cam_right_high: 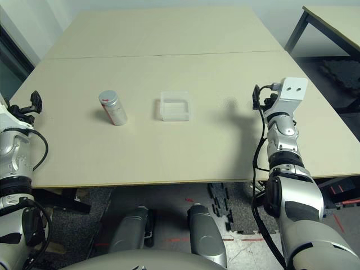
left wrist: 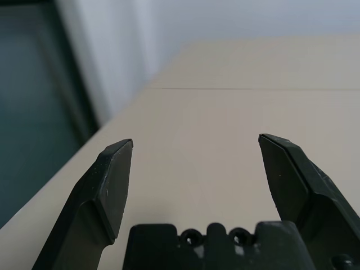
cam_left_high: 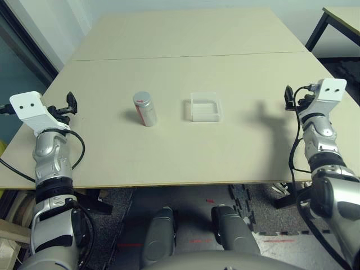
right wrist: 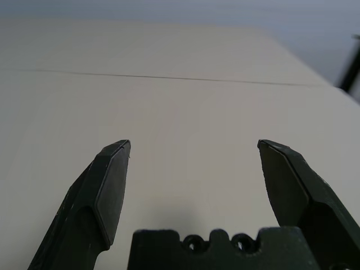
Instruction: Pour the medicine from the bottle into the box.
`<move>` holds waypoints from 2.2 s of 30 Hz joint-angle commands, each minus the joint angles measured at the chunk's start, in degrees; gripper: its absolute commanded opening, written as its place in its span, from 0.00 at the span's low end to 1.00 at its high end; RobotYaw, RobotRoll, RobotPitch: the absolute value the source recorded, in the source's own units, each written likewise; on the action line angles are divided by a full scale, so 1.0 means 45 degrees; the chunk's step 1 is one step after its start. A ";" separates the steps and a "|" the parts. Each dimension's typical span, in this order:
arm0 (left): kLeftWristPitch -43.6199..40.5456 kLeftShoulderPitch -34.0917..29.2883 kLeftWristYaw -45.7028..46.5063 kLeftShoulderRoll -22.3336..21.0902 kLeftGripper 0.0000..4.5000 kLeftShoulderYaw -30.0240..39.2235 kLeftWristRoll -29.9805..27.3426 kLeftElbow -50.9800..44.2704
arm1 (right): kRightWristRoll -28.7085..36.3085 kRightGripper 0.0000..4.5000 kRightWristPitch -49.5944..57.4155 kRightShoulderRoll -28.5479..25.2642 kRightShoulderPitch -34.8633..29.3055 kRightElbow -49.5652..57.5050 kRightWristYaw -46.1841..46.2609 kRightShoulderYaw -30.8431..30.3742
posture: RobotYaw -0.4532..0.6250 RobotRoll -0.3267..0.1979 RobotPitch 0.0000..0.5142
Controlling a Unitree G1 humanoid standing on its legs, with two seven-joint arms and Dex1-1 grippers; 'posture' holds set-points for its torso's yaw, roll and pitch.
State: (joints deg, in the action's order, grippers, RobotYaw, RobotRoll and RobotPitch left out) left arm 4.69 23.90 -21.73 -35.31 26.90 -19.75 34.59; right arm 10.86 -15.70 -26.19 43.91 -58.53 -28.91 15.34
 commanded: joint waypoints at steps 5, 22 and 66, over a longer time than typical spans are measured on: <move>-0.1304 -0.0738 -0.3857 -0.1451 1.00 -0.0837 -0.0333 -0.0659 | 0.0072 1.00 0.1235 -0.0340 0.0496 0.1292 -0.4127 -0.1262 | 0.42 0.62 0.20; -0.3176 -0.2143 -0.8862 -0.2469 1.00 -0.1998 -0.1029 -0.3270 | -0.0627 1.00 0.1378 0.0194 0.1781 0.1280 -0.7436 -0.3133 | 0.42 0.62 0.24; 0.2097 0.2287 -0.8723 0.1371 1.00 -0.4319 0.1191 0.3450 | -0.0201 1.00 0.3633 0.0258 0.0616 0.4496 -0.9168 -0.3805 | 0.32 0.62 0.23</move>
State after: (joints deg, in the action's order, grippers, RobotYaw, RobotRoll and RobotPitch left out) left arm 13.05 33.60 -61.15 -29.51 7.93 -15.50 48.07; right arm 9.55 0.01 -24.81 47.53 -39.83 -70.45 -1.56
